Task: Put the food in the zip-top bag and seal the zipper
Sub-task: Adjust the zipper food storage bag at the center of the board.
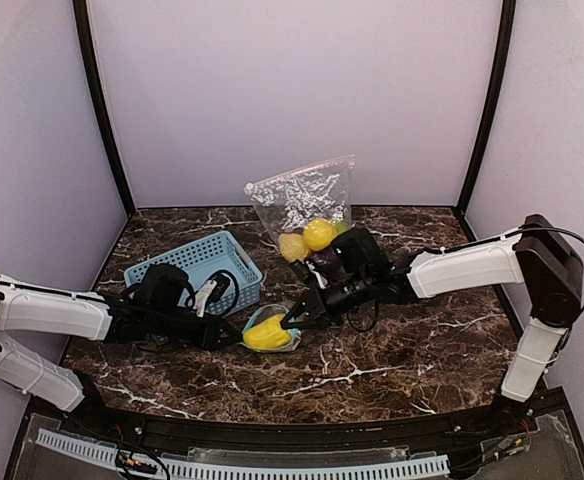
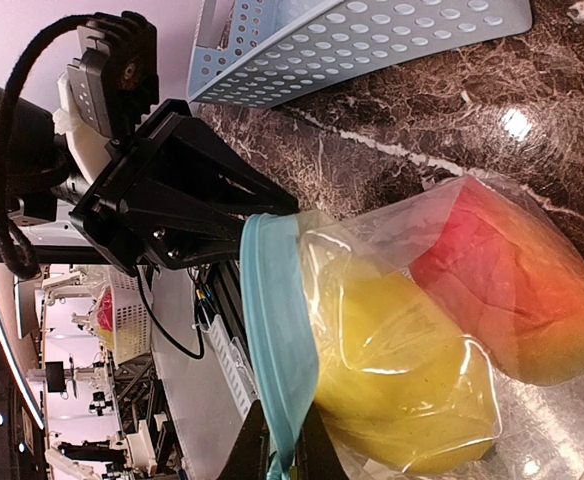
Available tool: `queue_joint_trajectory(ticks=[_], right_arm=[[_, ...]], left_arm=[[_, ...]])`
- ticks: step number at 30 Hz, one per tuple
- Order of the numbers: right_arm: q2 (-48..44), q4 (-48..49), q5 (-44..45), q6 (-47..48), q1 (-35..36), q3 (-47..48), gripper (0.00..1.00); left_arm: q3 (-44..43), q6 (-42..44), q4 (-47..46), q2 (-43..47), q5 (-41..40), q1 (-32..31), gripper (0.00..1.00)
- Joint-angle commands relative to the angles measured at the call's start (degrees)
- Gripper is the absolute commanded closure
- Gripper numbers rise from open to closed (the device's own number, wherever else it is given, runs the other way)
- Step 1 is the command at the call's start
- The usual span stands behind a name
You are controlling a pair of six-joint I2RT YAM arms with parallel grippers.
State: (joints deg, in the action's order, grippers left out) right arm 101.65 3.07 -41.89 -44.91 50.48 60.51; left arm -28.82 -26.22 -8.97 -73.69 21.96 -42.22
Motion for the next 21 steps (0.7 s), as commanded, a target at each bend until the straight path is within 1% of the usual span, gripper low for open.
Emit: queue_joint_trajectory(ticks=[1,5,7,9,11,15,16,19,21], right_arm=[[-1.47,0.62,0.73,-0.14,-0.47,-0.63,1.00],[-1.71,0.61,0.92,-0.11,-0.49,-0.82,1.00],[-1.63,0.61,0.93,-0.09,-0.47,-0.89,1.00],[-1.75,0.54,1.01,-0.08,-0.47,-0.84,1.00],[-2.08,0.13,1.56,0.05,-0.50,-0.86,1.00],[-4.22,-3.52,4.82,1.44,-1.02,-0.68,1.00],[-4.82,-5.25,6.33,1.90,-1.14,-0.51,1.00],[-5.91,-12.81,12.93,4.07,-1.26,1.79,1.00],[-5.86,-17.97,16.10,5.85,-1.21,3.95,1.00]], left_arm=[[-1.52,0.65,-1.91,-0.95,2.67,0.37,0.79],[-1.75,0.90,-2.87,-1.47,4.25,0.38,0.84],[-1.75,0.90,-3.49,-1.72,5.42,0.36,0.88],[-1.82,1.03,-3.76,-1.60,6.87,0.38,0.98],[-2.27,1.27,-3.19,-0.61,7.26,0.34,0.99],[-4.92,2.66,2.52,3.55,6.42,0.39,0.99],[-6.40,3.26,5.67,4.21,6.34,0.40,0.99],[-9.63,4.56,14.61,5.90,6.71,0.35,0.99],[-11.73,5.10,18.42,5.54,7.99,0.33,0.99]])
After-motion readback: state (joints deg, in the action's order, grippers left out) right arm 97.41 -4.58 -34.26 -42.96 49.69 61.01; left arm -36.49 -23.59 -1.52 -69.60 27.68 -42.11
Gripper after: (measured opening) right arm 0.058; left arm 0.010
